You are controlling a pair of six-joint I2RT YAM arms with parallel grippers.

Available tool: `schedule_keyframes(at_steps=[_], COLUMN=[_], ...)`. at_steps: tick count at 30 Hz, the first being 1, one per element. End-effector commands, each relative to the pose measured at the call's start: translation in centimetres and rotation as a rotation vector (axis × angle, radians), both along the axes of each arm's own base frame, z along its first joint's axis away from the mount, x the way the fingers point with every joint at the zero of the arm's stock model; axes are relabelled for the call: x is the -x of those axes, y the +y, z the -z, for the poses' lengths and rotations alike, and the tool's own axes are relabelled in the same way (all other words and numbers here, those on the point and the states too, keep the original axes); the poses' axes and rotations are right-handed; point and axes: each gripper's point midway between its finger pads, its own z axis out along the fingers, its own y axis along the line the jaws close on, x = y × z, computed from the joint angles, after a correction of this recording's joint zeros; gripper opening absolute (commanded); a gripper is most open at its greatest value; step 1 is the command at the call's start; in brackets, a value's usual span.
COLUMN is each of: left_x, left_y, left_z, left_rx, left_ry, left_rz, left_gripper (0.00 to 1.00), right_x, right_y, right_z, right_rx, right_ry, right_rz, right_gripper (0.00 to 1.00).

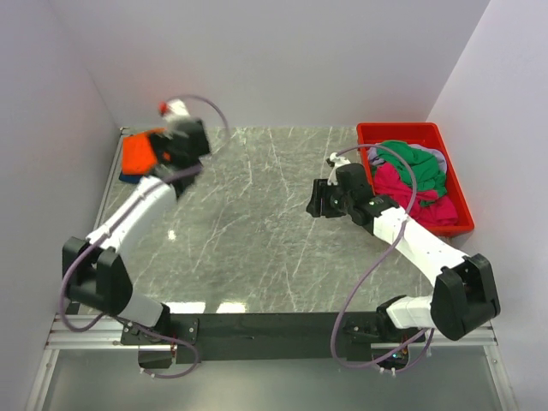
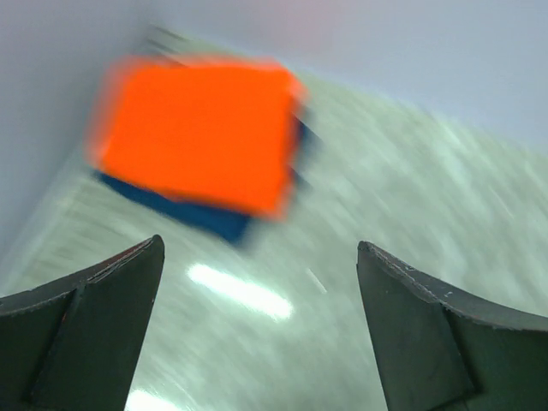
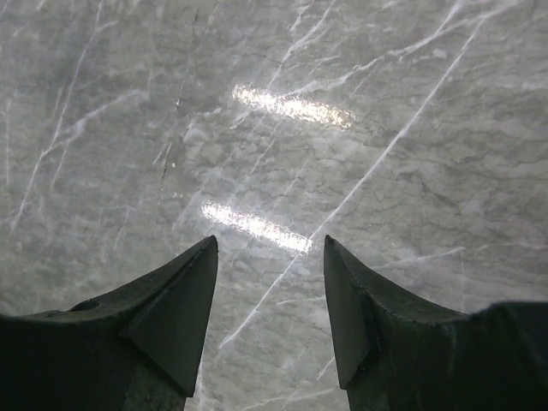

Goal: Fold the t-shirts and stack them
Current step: Neatly place the folded tshirt to the corner

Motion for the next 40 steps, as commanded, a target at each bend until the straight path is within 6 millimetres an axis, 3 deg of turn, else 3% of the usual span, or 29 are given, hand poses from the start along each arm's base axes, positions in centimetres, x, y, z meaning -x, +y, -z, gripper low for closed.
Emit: schedule_keyframes(at_steps=[1, 3, 4, 6, 10, 11, 12, 14, 16, 21, 28, 40], left_x=[2.3, 3.9, 5.2, 6.7, 10.5, 11.7, 12.5, 14.6, 15.4, 16.3, 17.3, 17.6], left_y=[-8.2, -11.0, -14.1, -16.4, -22.4, -24.1, -24.9, -26.6, -27.3, -26.3, -23.6, -21.8], left_z=[2.8, 4.6, 5.2, 6.3, 7.1, 6.4, 7.0, 5.8, 5.3, 3.6, 2.7, 2.2], left_rx=[0.103, 0.109, 0.126, 0.124, 0.238, 0.303, 0.34, 0.437, 0.476, 0.468, 0.447, 0.449], left_ry=[-0.048, -0.006, 0.011, 0.046, 0.077, 0.068, 0.059, 0.04, 0.014, -0.015, -0.047, -0.067], left_rz=[0.172, 0.235, 0.302, 0.37, 0.578, 0.67, 0.716, 0.832, 0.89, 0.878, 0.824, 0.758], left_gripper=[0.99, 0.99, 0.99, 0.99, 0.99, 0.99, 0.99, 0.99, 0.99, 0.99, 0.99, 1.0], right_x=[-0.5, -0.6, -0.6, -0.6, -0.4, -0.3, -0.3, -0.2, -0.2, 0.1, 0.2, 0.2], right_y=[-0.6, -0.9, -1.0, -1.7, -2.3, -2.4, -2.4, -2.6, -2.7, -2.7, -2.8, -2.7], right_z=[-1.8, -2.3, -2.4, -2.7, -3.7, -3.8, -4.0, -4.4, -4.6, -5.3, -5.3, -4.9], right_rx=[0.0, 0.004, 0.011, 0.025, 0.03, 0.03, 0.028, 0.025, 0.02, 0.002, 0.004, 0.005], right_ry=[-0.085, -0.106, -0.111, -0.126, -0.161, -0.168, -0.178, -0.191, -0.202, -0.227, -0.228, -0.221], right_rz=[0.014, 0.025, 0.028, 0.051, 0.069, 0.07, 0.071, 0.078, 0.086, 0.084, 0.086, 0.08], right_gripper=[0.6, 0.6, 0.6, 0.6, 0.61, 0.61, 0.61, 0.61, 0.62, 0.62, 0.62, 0.62])
